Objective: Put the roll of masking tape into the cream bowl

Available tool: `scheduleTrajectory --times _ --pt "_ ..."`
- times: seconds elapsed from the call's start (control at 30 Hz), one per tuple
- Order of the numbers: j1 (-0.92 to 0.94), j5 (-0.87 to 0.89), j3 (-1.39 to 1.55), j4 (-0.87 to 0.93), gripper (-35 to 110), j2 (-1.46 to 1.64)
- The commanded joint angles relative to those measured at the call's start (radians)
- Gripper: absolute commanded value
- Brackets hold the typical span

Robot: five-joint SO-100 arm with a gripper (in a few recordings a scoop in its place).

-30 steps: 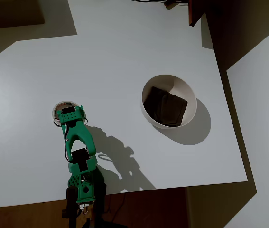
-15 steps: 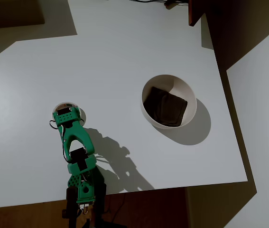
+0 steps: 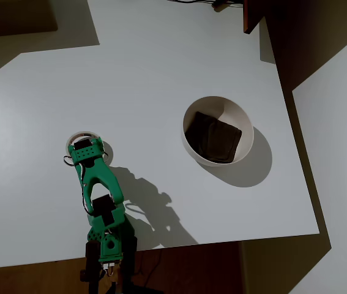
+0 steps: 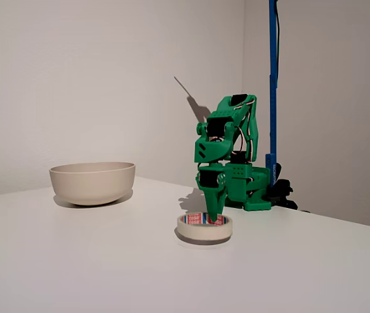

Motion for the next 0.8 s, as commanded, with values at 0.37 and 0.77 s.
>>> scheduleTrajectory --times 0.37,0.77 --pt "0.155 -0.014 -0.140 0.299 -8 0.655" --pt "0.468 -0.040 -0.337 0.390 -8 0.870"
